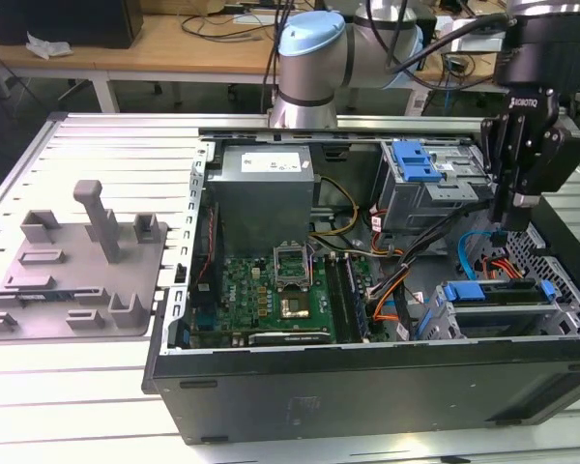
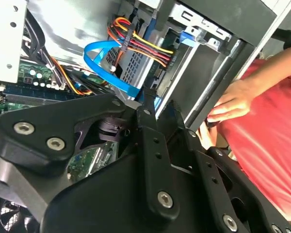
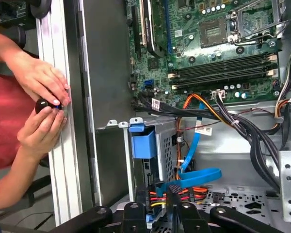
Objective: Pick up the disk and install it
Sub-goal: 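Insert the second disk wire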
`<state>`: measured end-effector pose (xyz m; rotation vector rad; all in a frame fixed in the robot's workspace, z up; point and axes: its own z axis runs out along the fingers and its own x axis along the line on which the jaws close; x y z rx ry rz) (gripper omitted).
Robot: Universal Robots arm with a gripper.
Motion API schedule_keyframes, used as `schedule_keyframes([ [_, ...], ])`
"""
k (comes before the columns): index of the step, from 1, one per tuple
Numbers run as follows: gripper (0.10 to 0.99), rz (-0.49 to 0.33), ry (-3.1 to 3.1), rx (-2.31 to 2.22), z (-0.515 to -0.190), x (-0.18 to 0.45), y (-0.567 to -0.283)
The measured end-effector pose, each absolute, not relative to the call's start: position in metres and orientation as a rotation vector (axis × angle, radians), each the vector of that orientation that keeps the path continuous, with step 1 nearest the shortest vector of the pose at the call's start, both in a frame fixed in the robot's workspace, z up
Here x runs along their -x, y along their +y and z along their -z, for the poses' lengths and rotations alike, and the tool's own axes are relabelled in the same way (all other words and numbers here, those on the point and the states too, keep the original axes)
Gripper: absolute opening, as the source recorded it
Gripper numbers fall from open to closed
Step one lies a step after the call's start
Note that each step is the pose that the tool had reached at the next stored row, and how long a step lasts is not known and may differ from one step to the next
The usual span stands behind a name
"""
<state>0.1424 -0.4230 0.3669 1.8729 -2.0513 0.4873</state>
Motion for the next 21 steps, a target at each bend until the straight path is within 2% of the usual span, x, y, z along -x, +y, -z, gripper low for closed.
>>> schedule_keyframes([
  [9,0.302,-0.495,-2.047,-1.869,-0.36,-0.1422,-0.4229],
  [14,0.302,-0.466,-2.065,-1.886,-0.3598,-0.1422,-0.4284],
  [21,0.302,-0.465,-2.067,-1.887,-0.3579,-0.1422,-0.4294],
])
